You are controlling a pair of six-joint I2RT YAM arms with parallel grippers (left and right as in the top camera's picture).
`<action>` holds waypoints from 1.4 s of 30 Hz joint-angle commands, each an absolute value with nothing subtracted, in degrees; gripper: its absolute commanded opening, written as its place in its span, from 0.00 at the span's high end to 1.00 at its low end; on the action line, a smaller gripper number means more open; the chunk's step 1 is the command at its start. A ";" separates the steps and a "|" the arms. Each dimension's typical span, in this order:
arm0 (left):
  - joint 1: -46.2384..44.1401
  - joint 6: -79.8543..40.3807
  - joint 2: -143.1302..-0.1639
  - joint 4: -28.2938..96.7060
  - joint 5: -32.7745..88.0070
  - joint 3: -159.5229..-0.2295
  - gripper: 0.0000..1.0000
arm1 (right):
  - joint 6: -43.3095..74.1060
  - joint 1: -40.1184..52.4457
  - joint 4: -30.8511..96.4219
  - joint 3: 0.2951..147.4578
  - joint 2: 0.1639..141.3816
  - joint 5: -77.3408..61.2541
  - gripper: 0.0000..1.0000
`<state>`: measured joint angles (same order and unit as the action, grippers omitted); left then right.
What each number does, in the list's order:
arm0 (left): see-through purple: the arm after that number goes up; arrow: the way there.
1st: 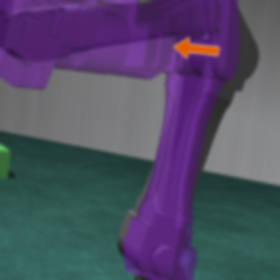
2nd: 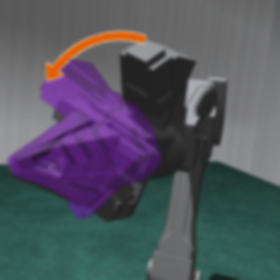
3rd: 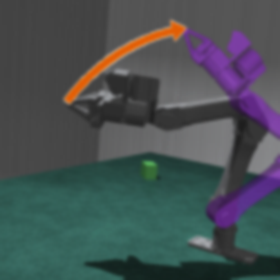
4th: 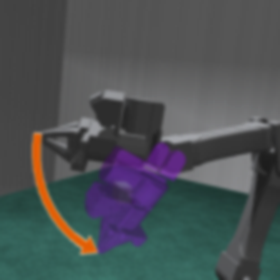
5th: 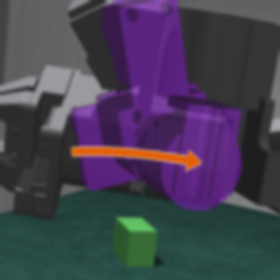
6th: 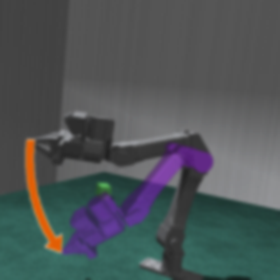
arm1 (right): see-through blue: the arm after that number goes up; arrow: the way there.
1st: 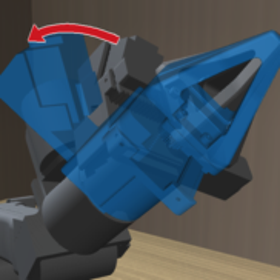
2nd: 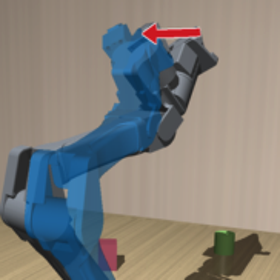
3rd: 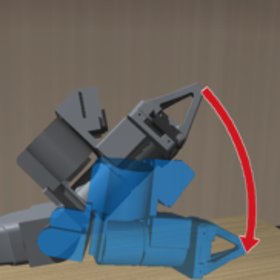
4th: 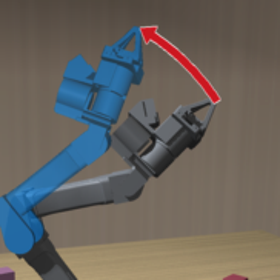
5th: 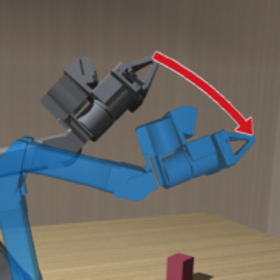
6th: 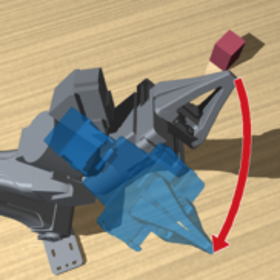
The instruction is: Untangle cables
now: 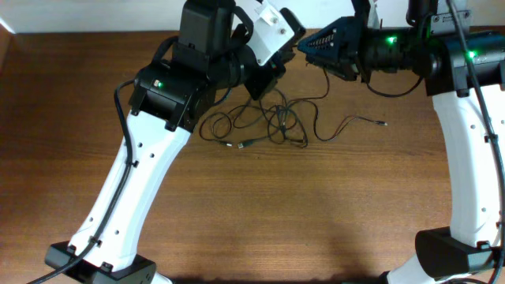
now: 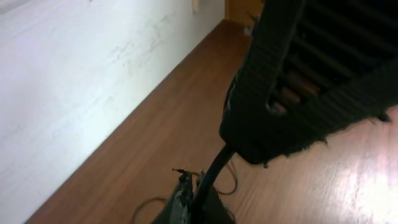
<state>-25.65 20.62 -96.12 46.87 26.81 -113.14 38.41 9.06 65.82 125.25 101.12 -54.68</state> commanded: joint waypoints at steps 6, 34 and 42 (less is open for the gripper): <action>-21.43 0.43 -93.65 38.92 26.28 -113.21 1.00 | 31.16 9.32 72.90 125.25 100.88 -40.12 0.12; -17.45 -31.92 -92.75 21.69 39.86 -113.21 1.00 | 24.43 17.04 76.64 123.90 100.88 -29.06 0.12; -17.47 -33.52 -92.75 21.69 39.88 -113.21 1.00 | 24.45 21.12 74.56 123.83 101.69 -28.18 0.22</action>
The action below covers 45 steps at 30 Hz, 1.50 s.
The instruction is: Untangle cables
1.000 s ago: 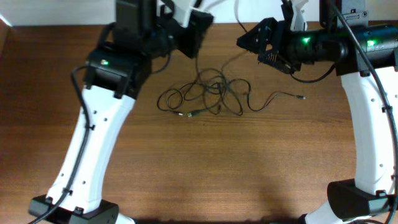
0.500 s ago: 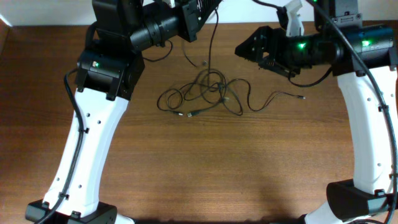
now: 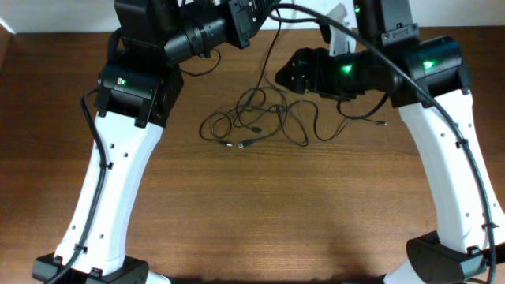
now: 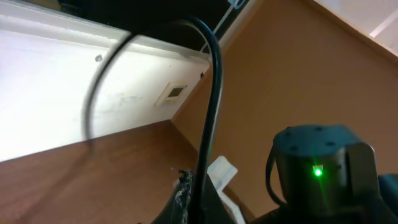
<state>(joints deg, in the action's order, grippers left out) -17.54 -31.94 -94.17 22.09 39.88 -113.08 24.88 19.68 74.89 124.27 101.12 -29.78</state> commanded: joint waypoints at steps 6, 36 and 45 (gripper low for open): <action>-17.45 -33.45 -92.77 21.71 39.64 -113.21 1.00 | 26.94 23.33 74.39 123.68 104.36 -28.21 0.22; -17.08 -40.73 -92.75 21.02 32.51 -113.21 1.00 | 30.72 25.43 70.72 123.63 106.39 -26.44 0.23; -14.96 -40.49 -92.75 22.00 31.92 -113.21 1.00 | 30.70 26.02 71.88 123.63 108.55 -26.28 0.28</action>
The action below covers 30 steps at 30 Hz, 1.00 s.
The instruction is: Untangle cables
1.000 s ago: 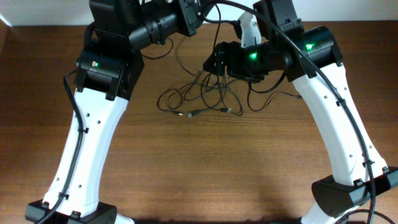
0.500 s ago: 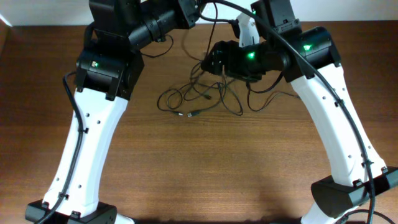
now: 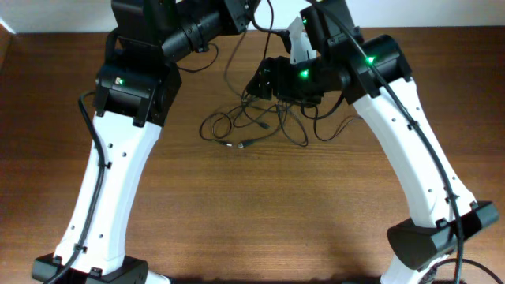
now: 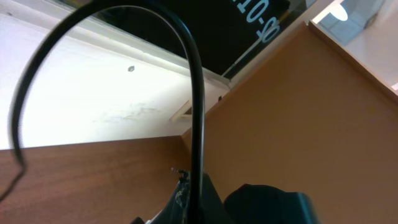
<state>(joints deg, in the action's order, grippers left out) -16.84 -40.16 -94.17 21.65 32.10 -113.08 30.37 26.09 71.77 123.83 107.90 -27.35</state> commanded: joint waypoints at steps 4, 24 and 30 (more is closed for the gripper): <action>-12.03 -41.36 -92.75 22.11 35.22 -113.21 1.00 | 30.70 25.78 72.38 123.63 108.81 -26.26 0.29; -6.33 -40.58 -92.75 29.19 38.81 -113.21 1.00 | 30.72 24.27 77.08 123.00 110.37 -2.72 0.30; -1.80 -36.25 -92.75 33.63 38.76 -113.21 1.00 | 30.72 21.85 79.15 123.00 110.37 4.71 0.30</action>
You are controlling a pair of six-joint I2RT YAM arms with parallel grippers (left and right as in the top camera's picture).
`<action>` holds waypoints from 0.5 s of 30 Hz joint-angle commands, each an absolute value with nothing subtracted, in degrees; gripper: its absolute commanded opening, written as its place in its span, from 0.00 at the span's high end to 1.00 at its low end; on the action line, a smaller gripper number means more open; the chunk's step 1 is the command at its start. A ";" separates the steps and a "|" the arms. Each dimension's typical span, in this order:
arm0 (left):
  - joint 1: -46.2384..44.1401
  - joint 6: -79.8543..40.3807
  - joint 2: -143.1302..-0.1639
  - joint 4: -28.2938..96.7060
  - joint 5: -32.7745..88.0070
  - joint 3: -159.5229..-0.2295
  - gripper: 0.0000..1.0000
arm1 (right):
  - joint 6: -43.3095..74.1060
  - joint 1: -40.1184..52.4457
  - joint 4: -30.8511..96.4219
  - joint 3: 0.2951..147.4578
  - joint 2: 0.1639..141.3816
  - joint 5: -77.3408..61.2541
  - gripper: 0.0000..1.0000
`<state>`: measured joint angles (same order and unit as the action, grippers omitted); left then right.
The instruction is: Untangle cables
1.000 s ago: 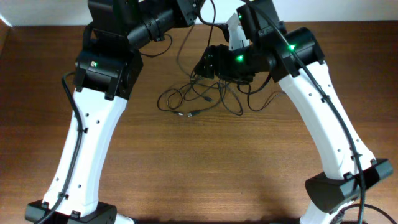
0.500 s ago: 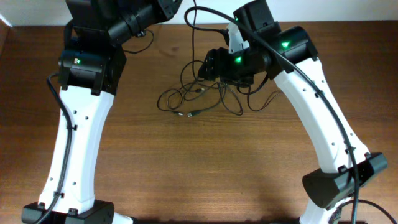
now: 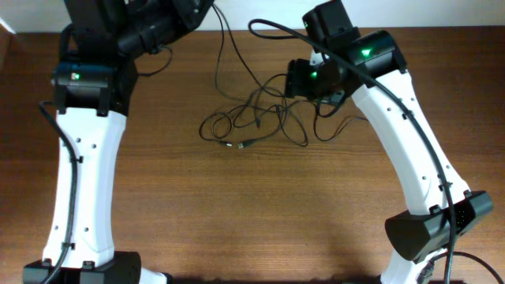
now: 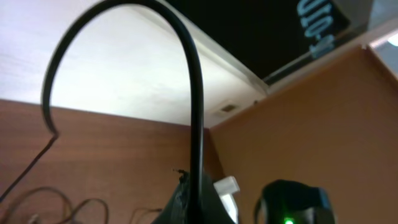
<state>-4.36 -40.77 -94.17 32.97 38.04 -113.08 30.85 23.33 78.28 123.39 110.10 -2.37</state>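
A tangle of thin black cables [image 3: 256, 118] lies on the brown table [image 3: 237, 221], with a plug end [image 3: 245, 144] at its front. My left gripper [image 3: 207, 6] is raised at the back edge, shut on one black cable [image 3: 220, 55] that hangs from it down into the tangle. In the left wrist view that cable [image 4: 196, 118] rises from the left gripper [image 4: 193, 200], arcs over to the left and drops toward the loops. My right gripper [image 3: 293, 79] hovers at the tangle's upper right edge. How its jaws stand is not visible.
A white wall [image 3: 442, 12] runs behind the table's far edge. A cable tail [image 3: 341, 128] trails right of the tangle, under the right arm [image 3: 394, 134]. The right arm's own lead [image 3: 276, 28] loops above its wrist. Both arm bases stand at the near edge.
My left arm has swung to the left, and the held cable now runs longer down to the tangle. My right gripper has shifted right, from over the tangle's top to its upper right edge.
At first both grippers were close together over the back of the tangle. Then my left gripper was raised at the back with a cable in it, the right one to the tangle's right. Later the right gripper sat over the tangle; now left is farther left.
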 commanded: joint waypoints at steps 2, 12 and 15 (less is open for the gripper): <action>-0.40 -35.20 -92.75 35.48 38.28 -113.21 1.00 | 30.74 20.80 79.96 123.00 110.37 6.35 0.30; 2.79 -27.24 -92.77 49.76 18.13 -113.19 1.00 | 32.03 13.34 82.15 123.00 110.37 6.48 0.30; 2.79 -25.82 -92.77 52.05 12.86 -113.19 1.00 | 32.03 12.03 82.50 123.00 110.37 6.50 0.30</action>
